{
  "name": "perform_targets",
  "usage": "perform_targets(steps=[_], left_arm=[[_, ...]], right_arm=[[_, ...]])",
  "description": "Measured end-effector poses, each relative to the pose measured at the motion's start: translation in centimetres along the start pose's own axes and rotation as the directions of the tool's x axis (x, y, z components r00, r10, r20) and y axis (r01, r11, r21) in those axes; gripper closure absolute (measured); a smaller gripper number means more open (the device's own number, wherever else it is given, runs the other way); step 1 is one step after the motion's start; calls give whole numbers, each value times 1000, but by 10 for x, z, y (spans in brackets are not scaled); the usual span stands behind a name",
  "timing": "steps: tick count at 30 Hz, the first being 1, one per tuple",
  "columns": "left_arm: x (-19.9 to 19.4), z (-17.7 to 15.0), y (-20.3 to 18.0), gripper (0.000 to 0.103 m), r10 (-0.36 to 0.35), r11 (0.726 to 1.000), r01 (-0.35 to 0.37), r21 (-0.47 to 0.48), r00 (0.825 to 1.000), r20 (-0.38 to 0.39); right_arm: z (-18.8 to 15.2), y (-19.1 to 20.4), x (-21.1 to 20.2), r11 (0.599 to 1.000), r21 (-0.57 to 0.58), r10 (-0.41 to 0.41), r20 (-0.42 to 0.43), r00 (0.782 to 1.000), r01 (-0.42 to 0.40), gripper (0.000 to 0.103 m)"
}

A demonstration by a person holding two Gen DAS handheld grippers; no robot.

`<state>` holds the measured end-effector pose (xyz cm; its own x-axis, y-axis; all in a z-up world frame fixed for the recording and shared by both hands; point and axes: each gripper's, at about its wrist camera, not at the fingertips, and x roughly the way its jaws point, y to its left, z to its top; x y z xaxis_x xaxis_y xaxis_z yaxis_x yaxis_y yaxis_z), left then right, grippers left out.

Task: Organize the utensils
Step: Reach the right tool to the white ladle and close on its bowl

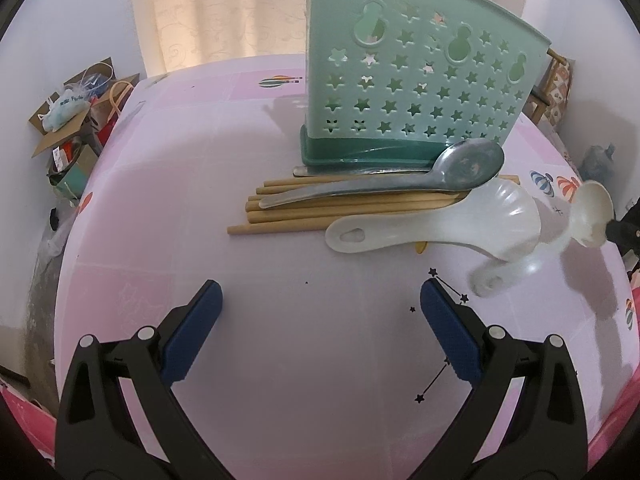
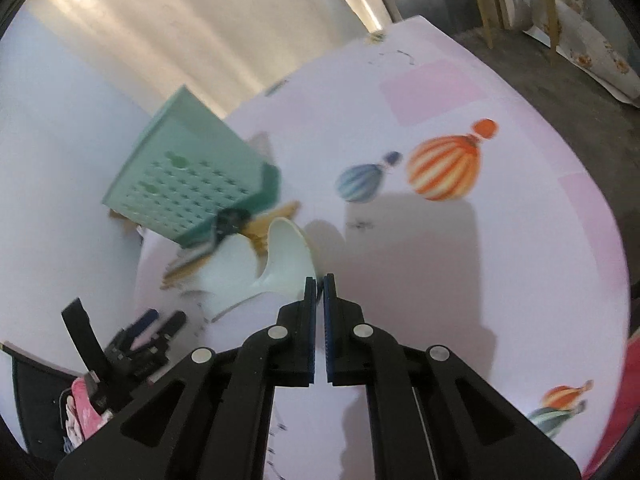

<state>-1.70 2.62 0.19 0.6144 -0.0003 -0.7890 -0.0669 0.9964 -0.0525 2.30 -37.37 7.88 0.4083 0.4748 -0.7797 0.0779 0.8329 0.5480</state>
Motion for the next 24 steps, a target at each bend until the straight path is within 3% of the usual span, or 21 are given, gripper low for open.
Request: perform_targets(steps=[4, 10, 16, 22, 24], left_arm=[[0, -1, -1, 7, 4, 1000, -4, 7, 1000, -1], [1, 1, -2, 7, -10, 1000, 10, 16, 1000, -4], [-13, -2, 17, 7, -120, 992, 121, -43, 993, 14], [-22, 11, 28, 7, -133, 991, 132, 19, 990, 40], [-20, 19, 23, 9, -150, 985, 147, 91, 988, 34]], right_arm=[[4, -15, 2, 998, -15, -56, -25, 998, 56, 99], [17, -23, 30, 1000, 23, -1, -55, 999, 2, 99], [27, -9, 58, 1000, -27, -10, -59, 998, 8, 98], [32, -6, 69, 1000, -11, 9, -34, 999, -9, 89], [33, -4, 71, 1000, -13, 9, -28, 1000, -9, 88]])
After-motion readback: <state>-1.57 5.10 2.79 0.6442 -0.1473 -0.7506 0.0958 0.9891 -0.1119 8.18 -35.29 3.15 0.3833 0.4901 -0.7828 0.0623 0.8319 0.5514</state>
